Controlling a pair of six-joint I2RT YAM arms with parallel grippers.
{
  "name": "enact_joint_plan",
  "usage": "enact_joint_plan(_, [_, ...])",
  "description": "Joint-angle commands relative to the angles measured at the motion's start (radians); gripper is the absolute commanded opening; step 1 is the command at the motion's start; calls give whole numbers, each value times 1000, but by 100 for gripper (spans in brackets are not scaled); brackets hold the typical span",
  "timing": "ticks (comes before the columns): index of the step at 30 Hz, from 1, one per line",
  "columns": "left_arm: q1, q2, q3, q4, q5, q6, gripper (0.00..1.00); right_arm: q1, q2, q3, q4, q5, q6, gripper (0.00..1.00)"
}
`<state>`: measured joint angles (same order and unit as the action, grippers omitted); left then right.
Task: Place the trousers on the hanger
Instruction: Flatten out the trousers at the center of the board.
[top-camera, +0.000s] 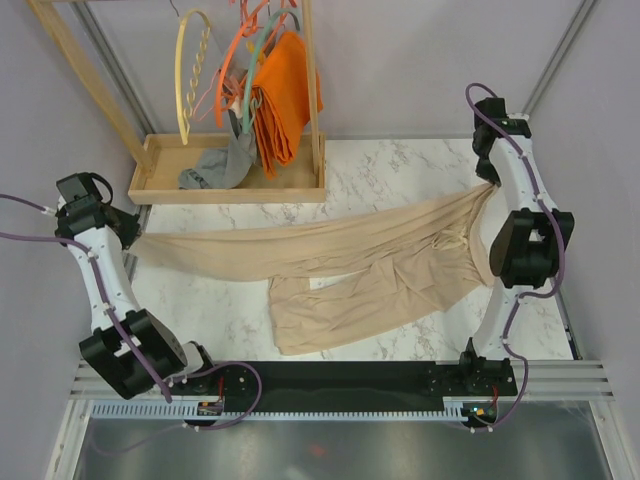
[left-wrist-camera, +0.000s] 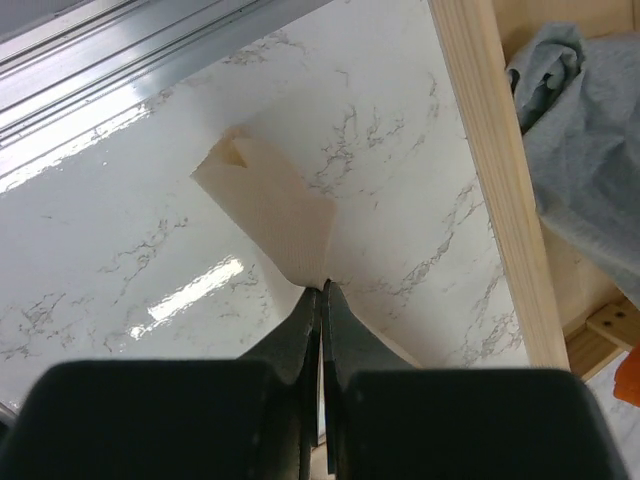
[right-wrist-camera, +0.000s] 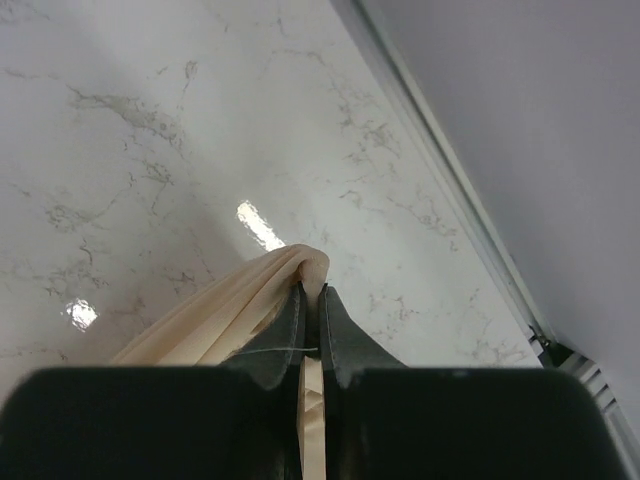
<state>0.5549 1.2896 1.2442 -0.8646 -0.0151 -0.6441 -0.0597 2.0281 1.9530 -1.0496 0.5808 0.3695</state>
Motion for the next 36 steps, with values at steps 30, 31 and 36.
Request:
enact_joint_plan(30, [59,-105,258,-149,18,-5,2,-32,-839,-258,184,301,-34,0])
enact_joint_plan(31, [59,-130,252,-146,-14,-6,2,-31,-848,-259,188,297,-32,0])
enact_joint_plan(36, [59,-335,127,-139,-40,-9,2,-31,-945,-344,186,225,-15,0])
